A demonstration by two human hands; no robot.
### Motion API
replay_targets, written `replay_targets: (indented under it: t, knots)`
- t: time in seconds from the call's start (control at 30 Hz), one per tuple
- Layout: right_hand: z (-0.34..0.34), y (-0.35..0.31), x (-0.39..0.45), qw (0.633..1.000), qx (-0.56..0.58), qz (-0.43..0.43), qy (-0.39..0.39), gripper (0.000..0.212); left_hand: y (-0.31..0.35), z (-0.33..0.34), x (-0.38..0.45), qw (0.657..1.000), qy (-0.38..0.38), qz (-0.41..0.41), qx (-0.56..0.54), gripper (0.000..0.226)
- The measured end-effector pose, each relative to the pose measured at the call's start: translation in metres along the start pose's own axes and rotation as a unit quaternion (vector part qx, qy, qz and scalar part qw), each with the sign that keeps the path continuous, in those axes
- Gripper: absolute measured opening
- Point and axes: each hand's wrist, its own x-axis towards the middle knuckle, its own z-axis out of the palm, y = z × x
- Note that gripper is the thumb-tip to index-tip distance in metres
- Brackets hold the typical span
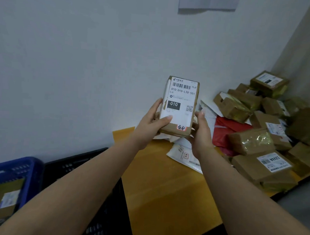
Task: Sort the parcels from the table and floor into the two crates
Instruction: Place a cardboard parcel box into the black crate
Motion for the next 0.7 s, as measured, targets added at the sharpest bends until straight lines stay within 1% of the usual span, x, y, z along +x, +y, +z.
replay_targets:
  t: [0.13, 0.27, 0.37, 0.53, 0.7]
  knots:
    - [0.007, -0.005, -0.005, 0.997, -0.042, -0.041, -0.046, 0.053, 0.000, -0.008, -0.002, 1.000, -0.006, 0.011, 0.000, 0.063]
    - [0.005, -0.007, -0.013, 0.995, -0.044, -0.073, -0.049, 0.044, 0.000, -0.008, -0.005, 1.000, -0.014, 0.013, -0.001, 0.064]
    - [0.003, -0.009, -0.020, 0.996, -0.026, -0.076, -0.047, 0.040, 0.002, -0.005, -0.010, 1.000, 0.004, 0.017, 0.016, 0.063]
    - [-0.001, -0.019, -0.029, 0.997, -0.012, -0.071, -0.031, 0.040, 0.011, 0.002, -0.020, 0.999, 0.037, 0.016, 0.015, 0.060]
    - [-0.007, -0.020, -0.033, 0.996, -0.042, -0.054, -0.051, 0.029, 0.016, 0.009, -0.038, 0.997, 0.069, -0.008, 0.029, 0.061]
